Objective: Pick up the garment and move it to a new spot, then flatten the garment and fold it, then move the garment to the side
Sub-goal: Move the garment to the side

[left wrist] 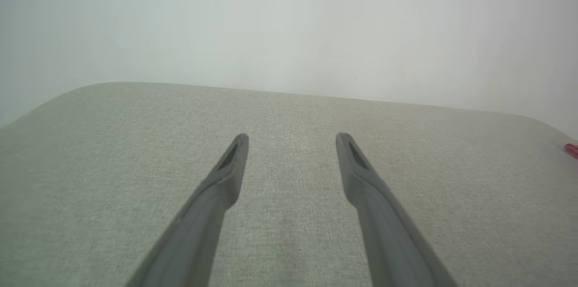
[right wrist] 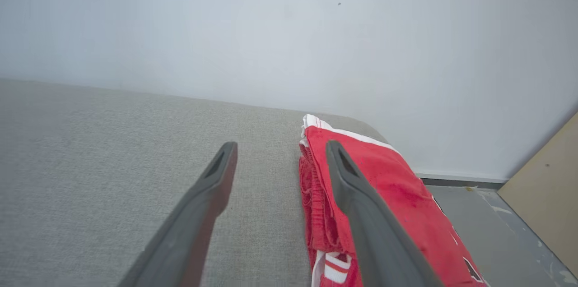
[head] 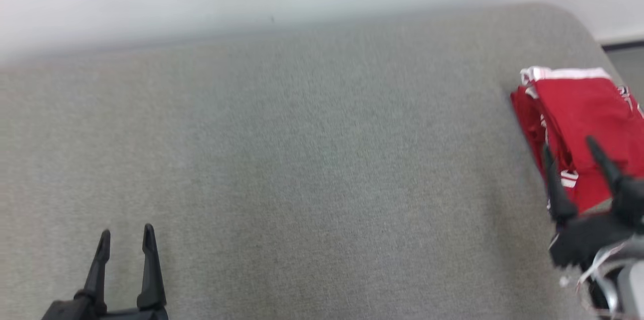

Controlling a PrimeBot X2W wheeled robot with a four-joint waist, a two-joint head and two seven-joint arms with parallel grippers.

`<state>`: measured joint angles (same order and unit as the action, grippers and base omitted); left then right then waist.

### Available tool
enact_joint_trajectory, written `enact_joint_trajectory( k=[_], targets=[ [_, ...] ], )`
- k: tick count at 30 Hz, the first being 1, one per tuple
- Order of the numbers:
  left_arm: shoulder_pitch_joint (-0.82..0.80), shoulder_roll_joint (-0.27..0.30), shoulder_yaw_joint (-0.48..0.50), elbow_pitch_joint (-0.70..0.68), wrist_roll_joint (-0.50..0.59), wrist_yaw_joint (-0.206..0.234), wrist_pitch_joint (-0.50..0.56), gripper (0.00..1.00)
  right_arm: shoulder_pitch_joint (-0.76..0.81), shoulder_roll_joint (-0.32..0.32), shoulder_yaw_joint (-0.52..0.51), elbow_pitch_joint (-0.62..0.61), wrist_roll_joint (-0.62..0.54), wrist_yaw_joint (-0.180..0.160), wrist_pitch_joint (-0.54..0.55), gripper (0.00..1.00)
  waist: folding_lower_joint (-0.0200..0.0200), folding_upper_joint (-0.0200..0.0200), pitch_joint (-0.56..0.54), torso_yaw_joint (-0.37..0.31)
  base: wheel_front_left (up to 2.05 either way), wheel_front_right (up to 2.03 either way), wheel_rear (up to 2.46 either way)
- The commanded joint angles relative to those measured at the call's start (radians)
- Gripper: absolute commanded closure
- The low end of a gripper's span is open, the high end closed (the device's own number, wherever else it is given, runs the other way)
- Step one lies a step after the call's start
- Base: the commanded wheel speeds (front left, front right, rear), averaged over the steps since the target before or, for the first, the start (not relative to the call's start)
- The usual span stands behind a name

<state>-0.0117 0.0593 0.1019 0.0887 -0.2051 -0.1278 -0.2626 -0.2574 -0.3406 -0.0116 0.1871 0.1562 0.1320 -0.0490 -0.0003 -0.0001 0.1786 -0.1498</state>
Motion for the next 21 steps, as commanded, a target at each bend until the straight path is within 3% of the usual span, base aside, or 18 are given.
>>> enact_joint_trajectory(
  k=[1,10,21],
  targets=[
    [0.022,-0.004,0.005,0.006,0.000,0.001,-0.002,0.00,0.042,0.012,0.009,-0.002,0.012,-0.003,-0.024,0.00,0.0003,0.0001,-0.074,0.024,0.00,0.00,0.00],
    [0.084,-0.009,0.007,0.034,-0.013,0.007,-0.002,0.00,0.162,0.097,0.046,0.042,0.052,-0.003,-0.121,0.00,0.0003,0.0001,-0.149,0.040,0.00,0.00,0.00],
    [0.121,-0.009,0.005,0.058,-0.034,0.027,-0.002,0.00,0.193,0.182,0.077,0.127,0.050,-0.003,-0.182,0.00,0.0003,0.0001,-0.184,0.064,0.00,0.00,0.00]
  ],
)
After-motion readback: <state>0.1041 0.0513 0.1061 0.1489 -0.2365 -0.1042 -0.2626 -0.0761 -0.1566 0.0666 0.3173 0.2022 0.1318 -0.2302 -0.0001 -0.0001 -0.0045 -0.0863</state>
